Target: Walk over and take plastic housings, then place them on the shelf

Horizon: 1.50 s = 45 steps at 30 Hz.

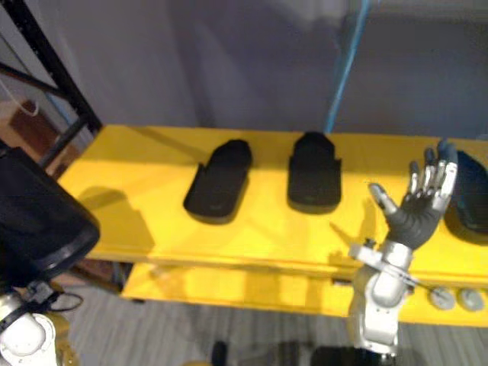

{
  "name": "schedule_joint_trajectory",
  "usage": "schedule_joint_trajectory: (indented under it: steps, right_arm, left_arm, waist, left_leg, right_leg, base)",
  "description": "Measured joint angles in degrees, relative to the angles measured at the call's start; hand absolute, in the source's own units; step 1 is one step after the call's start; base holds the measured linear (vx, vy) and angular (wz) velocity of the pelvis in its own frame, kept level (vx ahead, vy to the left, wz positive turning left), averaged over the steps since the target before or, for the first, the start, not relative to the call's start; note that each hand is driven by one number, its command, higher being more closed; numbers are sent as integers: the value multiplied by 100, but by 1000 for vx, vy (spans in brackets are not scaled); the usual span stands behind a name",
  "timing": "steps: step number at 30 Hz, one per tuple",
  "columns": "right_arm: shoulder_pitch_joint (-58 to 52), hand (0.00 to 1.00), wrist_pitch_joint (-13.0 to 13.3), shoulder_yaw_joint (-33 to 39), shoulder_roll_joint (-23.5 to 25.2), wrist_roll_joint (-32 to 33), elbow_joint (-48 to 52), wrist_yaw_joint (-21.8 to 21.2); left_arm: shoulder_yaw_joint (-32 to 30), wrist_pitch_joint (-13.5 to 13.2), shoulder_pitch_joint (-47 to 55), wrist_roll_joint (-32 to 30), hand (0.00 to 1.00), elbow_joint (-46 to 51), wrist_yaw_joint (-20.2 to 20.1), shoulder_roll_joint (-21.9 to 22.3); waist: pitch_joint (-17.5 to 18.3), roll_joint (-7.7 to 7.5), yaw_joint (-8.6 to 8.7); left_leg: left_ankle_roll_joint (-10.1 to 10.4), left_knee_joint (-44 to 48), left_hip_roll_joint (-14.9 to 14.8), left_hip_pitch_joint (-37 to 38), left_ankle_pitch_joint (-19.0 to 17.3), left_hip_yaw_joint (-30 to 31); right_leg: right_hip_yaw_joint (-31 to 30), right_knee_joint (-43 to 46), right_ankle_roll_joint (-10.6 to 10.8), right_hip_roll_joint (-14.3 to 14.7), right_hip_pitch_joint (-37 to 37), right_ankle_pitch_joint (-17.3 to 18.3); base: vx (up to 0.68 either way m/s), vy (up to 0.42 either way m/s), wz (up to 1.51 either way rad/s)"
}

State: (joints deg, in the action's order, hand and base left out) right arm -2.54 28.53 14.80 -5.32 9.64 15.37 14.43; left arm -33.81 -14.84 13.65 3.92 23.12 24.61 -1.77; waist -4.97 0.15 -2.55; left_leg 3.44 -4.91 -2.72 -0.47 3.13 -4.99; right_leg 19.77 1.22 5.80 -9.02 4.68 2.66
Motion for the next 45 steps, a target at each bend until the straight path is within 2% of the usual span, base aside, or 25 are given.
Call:
schedule_joint_trajectory:
  steps: [4,5,7,8,11,13,16,20,25,28,30,35,39,45]
  right_arm:
    - [-113,0,14,491,-37,-265,5,304]
    - [-188,0,8,876,-83,-394,1,644]
    - [-194,0,-14,1128,-115,-492,-2,902]
    - [-225,0,-38,1387,-151,-506,-2,1189]
    - [-375,0,-251,1926,-171,-591,-14,1632]
    - [-561,0,-442,2158,-172,-590,-45,1814]
    - [-902,0,-724,2229,-166,-569,-286,1780]
    - [-1364,0,-908,2390,-137,-585,-600,1685]
    - [-1693,0,-995,2885,-138,-326,-1636,1540]
    - [-1816,0,-995,2927,-138,-313,-2162,1423]
    - [-1888,0,-979,2949,-142,-316,-2644,1294]
    - [-1875,0,-977,2948,-191,-154,-3523,1169]
    - [-1874,0,-990,2947,-219,164,-4182,1091]
    - [-1834,0,-1026,2688,-344,309,-4740,768]
  left_arm:
    - [-127,0,-26,-9,100,2,-1,-7]
    - [-136,1,-21,-52,100,6,4,-21]
    - [-141,3,-21,-55,100,8,4,-33]
    - [-141,26,-24,-154,100,13,4,-64]
    - [-146,161,-3,-483,100,22,-35,-304]
    - [-152,410,4,-708,100,23,-190,-548]
    - [-145,847,198,-918,100,-55,-583,-950]
    - [-142,1294,216,-955,100,-578,-991,-1486]
    - [-141,1977,-79,-922,100,-1952,-1491,-2708]
    - [-143,2155,-386,-865,100,-2679,-1643,-3223]
    - [-135,2344,-752,-837,100,-3259,-1846,-3647]
    - [-76,2605,-1364,-842,100,-4392,-2248,-4358]
    - [351,2758,-2096,-881,100,-5325,-2523,-4929]
    - [774,2925,-2754,-860,100,-6031,-2772,-5228]
  waist:
    - [69,31,59]
    - [90,41,128]
    - [96,47,174]
    - [100,48,197]
    - [106,45,206]
    - [123,55,304]
    - [178,82,366]
    - [245,149,450]
    - [299,228,515]
    - [298,243,512]
    - [303,248,569]
    - [308,276,638]
    - [314,274,666]
    - [318,256,741]
  left_leg:
    - [14,0,-40,37,45,-174]
    - [14,0,-38,48,46,-203]
    - [14,1,-37,55,46,-224]
    - [14,1,-37,69,46,-263]
    - [13,-1,-55,141,27,-421]
    - [9,-3,-62,170,17,-479]
    - [18,-6,-91,253,-65,-696]
    - [8,-7,-105,341,-161,-864]
    - [27,-5,-154,357,-223,-1159]
    - [37,-4,-177,356,-235,-1288]
    - [53,-6,-176,358,-278,-1355]
    - [70,-6,-170,346,-319,-1580]
    - [70,4,-159,321,-314,-1630]
    - [85,24,-175,63,-260,-1630]
  right_leg:
    - [-165,-11,24,14,-53,-98]
    - [-240,-12,29,16,-61,-117]
    - [-261,-19,35,17,-63,-129]
    - [-282,-34,40,19,-63,-143]
    - [-423,-88,33,29,-60,-186]
    - [-471,-90,30,29,-64,-193]
    - [-661,-105,18,44,-68,-195]
    - [-794,-106,1,43,-73,-183]
    - [-982,-84,26,68,-199,-199]
    - [-1092,-47,27,87,-275,-200]
    - [-1141,-47,21,86,-297,-195]
    - [-1255,-44,17,113,-424,-192]
    - [-1280,-44,5,137,-470,-185]
    - [-1317,54,-8,170,-781,-178]
  base:
    - [-3,-7,-23]
    - [13,0,-6]
    - [10,-3,-8]
    - [8,-5,-17]
    - [3,-1,-24]
    - [-10,3,-19]
    - [-24,6,-32]
    - [10,9,-24]
    - [26,-2,-20]
    - [43,-4,-17]
    - [45,13,-9]
    - [56,0,-17]
    - [48,-10,-3]
    - [-10,-5,0]
